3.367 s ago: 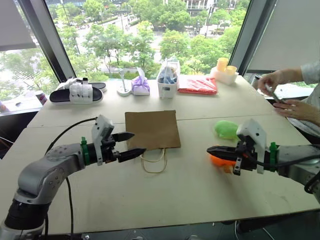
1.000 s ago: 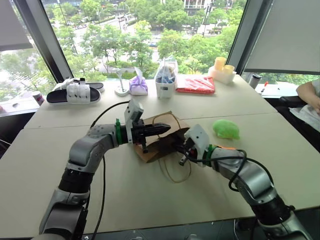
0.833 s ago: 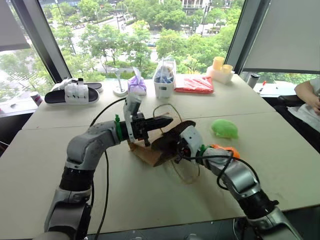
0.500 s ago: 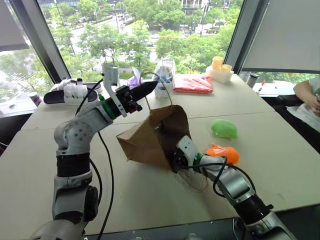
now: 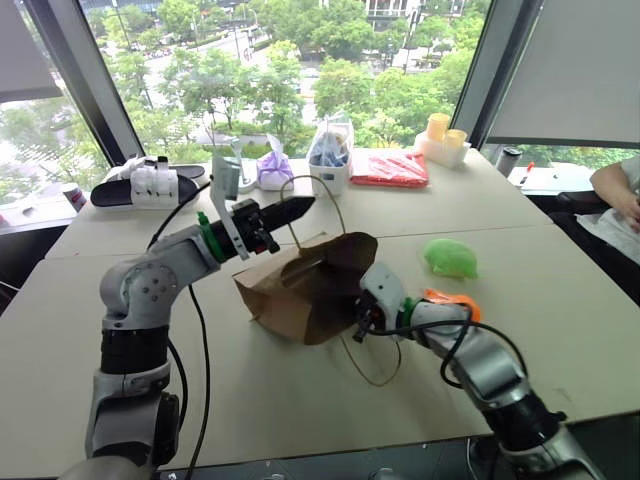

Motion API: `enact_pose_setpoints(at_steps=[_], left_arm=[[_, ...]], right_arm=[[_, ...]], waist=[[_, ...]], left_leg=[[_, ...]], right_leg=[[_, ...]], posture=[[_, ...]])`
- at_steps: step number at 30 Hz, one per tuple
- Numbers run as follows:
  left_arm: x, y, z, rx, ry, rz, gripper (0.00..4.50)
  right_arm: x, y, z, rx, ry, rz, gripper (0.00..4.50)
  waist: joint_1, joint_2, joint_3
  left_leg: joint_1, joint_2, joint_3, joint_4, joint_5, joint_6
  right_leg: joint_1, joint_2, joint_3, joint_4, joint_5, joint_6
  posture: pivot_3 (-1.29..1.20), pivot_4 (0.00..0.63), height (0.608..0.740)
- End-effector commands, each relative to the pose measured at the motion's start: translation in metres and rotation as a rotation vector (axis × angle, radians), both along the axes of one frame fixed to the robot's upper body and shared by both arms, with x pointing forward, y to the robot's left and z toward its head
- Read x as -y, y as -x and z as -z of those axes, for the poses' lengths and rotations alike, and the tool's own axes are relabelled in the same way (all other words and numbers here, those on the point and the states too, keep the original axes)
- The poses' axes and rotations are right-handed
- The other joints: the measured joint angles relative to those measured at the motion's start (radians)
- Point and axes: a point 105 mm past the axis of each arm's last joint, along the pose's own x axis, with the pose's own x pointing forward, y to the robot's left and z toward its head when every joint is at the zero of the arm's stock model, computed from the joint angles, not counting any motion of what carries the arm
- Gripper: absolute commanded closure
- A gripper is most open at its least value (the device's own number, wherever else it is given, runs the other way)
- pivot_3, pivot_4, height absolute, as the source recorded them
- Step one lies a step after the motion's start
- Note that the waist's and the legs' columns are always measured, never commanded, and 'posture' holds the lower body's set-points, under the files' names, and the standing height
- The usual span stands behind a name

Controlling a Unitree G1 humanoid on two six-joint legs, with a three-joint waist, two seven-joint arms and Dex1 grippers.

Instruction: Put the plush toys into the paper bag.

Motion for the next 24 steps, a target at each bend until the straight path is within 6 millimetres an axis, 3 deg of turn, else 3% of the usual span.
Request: enact_pose_setpoints(at_steps=[1,3,6,10,14,18,24], left_arm=[[0.008,0.006,-0.002,0.065,-0.037,0.024,4.49],[0.011,0.005,-0.002,0.069,-0.037,0.034,4.5],[0.014,0.008,0.002,0.075,-0.056,0.06,4.5],[0.015,0.008,0.004,0.09,-0.076,0.066,4.5],[0.017,0.007,0.003,0.095,-0.071,0.071,4.5],[0.017,0.006,0.001,0.112,-0.069,0.062,4.5],[0.016,0.007,-0.001,0.118,-0.068,0.051,4.5]], right_arm=[[0.032,0.025,-0.052,0.084,-0.052,0.008,4.25],[0.06,0.028,-0.059,0.085,-0.02,0.084,3.67],[0.093,0.038,-0.06,0.045,0.033,0.15,2.26],[0.117,0.043,-0.049,0.01,0.107,0.214,0.15],[0.121,0.046,-0.019,-0.076,0.126,0.215,0.02],[0.138,0.029,0.011,-0.083,0.183,0.303,0.02],[0.161,0.003,0.027,0.023,0.317,0.402,0.02]], waist=[[0.003,-0.001,0.0],[0.012,-0.001,0.0],[0.019,-0.001,0.0],[0.017,-0.001,-0.001],[0.018,-0.001,0.0],[0.02,-0.001,-0.001],[0.02,-0.001,-0.001]], left_leg=[[0.0,0.0,-0.001,0.0,0.0,0.0],[0.0,0.0,-0.001,0.0,-0.003,0.005],[0.0,0.0,0.002,0.0,-0.003,0.006],[0.001,0.0,0.004,0.0,-0.003,0.006],[0.001,0.0,0.004,0.001,-0.003,0.006],[0.001,0.0,0.005,0.001,-0.003,0.006],[0.001,0.0,0.005,0.002,-0.003,0.005]], right_leg=[[0.0,0.0,0.0,0.0,0.0,0.0],[0.002,0.0,-0.001,-0.001,0.0,0.0],[0.003,0.0,0.0,-0.002,0.0,0.0],[0.002,0.0,0.0,-0.001,0.0,0.0],[0.003,0.0,0.0,-0.001,0.0,0.0],[0.003,0.0,0.0,-0.001,0.0,0.0],[0.003,0.0,0.0,-0.001,0.0,0.0]], posture=[[0.0,0.15,0.74],[0.0,0.15,0.74],[0.0,0.15,0.74],[0.0,0.15,0.74],[0.0,0.15,0.74],[0.0,0.15,0.74],[0.0,0.15,0.74]])
